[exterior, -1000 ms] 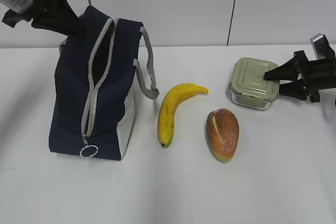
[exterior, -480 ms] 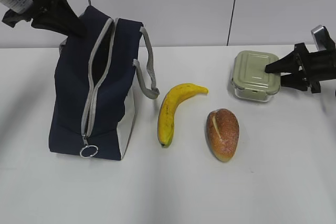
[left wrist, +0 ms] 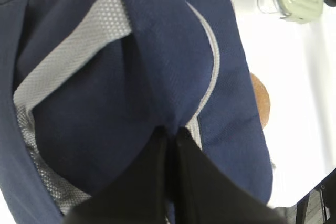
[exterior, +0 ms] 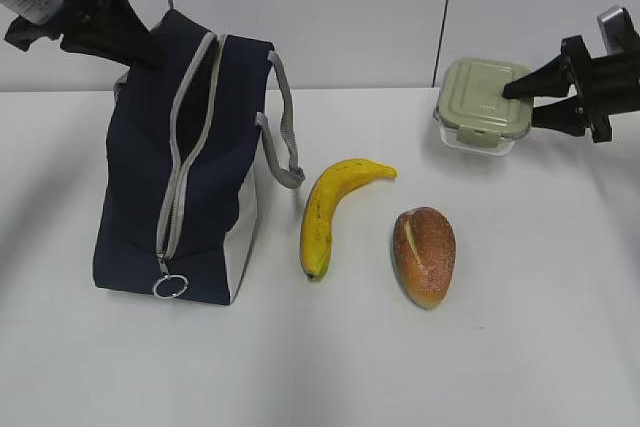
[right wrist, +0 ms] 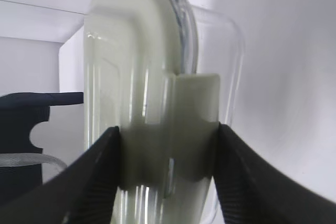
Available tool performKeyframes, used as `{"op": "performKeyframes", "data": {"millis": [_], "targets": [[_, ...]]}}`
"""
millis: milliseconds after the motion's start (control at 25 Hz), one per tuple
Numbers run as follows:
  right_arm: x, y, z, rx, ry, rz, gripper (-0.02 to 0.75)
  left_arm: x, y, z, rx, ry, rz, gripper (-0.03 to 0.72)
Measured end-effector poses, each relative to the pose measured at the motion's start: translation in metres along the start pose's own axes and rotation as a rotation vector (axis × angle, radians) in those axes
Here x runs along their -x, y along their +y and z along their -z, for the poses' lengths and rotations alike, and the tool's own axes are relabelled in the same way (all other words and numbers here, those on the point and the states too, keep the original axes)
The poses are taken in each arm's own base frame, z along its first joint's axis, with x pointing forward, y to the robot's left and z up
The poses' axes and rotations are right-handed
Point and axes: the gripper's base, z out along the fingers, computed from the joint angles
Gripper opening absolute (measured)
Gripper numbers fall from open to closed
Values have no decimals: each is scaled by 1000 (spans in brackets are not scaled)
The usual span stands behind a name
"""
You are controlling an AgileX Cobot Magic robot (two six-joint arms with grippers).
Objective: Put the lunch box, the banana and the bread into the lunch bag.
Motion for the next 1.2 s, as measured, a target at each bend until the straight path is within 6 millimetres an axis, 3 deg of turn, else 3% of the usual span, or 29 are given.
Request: {"op": "performKeyframes", "data": {"millis": [320, 800, 1000, 1200], "targets": [[-1, 84, -9, 46, 40, 42, 386, 3, -2, 0, -21, -36, 17, 2], [-32, 196, -48, 148, 177, 135, 386, 4, -3, 0, -34, -46, 29, 2], [-47, 228, -66, 188, 235, 159, 386, 4, -3, 0, -35, -46, 30, 2], [-63, 240, -81, 173, 302, 180, 385, 4, -3, 0, -36, -47, 31, 2]]}}
